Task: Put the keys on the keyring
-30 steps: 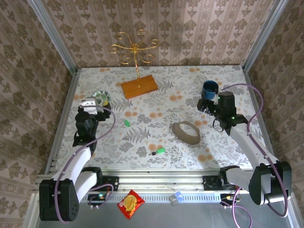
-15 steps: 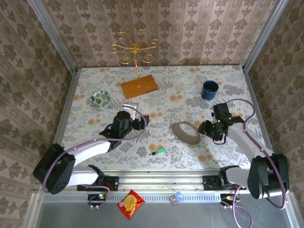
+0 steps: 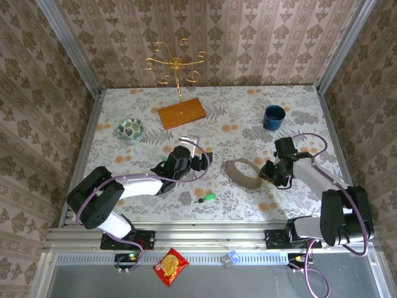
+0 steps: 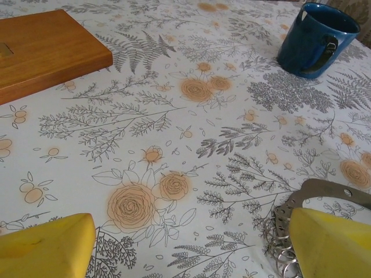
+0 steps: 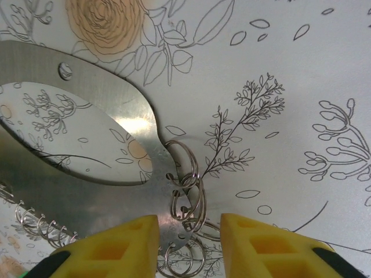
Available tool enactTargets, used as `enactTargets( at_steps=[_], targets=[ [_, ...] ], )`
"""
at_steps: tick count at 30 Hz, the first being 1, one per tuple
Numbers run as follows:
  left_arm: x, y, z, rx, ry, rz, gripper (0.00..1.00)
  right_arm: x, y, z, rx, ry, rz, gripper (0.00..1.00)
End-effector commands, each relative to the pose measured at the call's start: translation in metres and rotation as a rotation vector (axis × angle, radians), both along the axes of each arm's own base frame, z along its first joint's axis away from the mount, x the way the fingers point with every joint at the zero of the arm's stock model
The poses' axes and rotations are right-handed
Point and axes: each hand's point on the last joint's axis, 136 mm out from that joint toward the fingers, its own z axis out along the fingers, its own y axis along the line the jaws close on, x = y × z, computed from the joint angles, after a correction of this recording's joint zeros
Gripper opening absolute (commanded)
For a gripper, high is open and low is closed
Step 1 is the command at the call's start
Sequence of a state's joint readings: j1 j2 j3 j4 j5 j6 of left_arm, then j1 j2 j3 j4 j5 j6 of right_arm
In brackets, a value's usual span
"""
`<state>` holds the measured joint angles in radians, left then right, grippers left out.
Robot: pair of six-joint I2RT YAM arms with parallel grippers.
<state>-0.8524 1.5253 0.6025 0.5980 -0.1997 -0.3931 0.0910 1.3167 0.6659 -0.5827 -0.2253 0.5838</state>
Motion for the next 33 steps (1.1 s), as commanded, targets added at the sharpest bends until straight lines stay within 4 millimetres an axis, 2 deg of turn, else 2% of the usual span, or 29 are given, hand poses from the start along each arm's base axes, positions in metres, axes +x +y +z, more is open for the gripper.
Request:
enactTargets(
  at_steps=[1, 7, 12, 22, 30, 33],
  targets=[
    [0.007, -0.005, 0.018, -0.061, -0.035, 0.03, 0.87, -0.006, 0.002, -0.01, 0.01, 0.037, -0.006, 0.32],
    [0.007, -0.002, 0.016, -0.054, -0.036, 0.039, 0.87, -0.006, 0.004, -0.015, 0.019, 0.049, -0.007, 0.28],
    [0.006, 0.001, 0.014, -0.051, -0.035, 0.047, 0.87, -0.004, 0.002, -0.016, 0.009, 0.051, -0.005, 0.2],
    [0.004, 0.009, 0.015, -0.034, -0.049, 0.063, 0.87, 0.015, -0.012, -0.004, -0.072, 0.041, 0.066, 0.06],
    [0.003, 0.018, 0.009, -0.015, -0.026, 0.079, 0.87, 0.036, -0.014, -0.003, -0.088, 0.045, 0.122, 0.08],
    [0.002, 0.021, 0.008, -0.007, -0.015, 0.082, 0.87, 0.043, -0.015, 0.0, -0.097, 0.036, 0.123, 0.17]
  ],
)
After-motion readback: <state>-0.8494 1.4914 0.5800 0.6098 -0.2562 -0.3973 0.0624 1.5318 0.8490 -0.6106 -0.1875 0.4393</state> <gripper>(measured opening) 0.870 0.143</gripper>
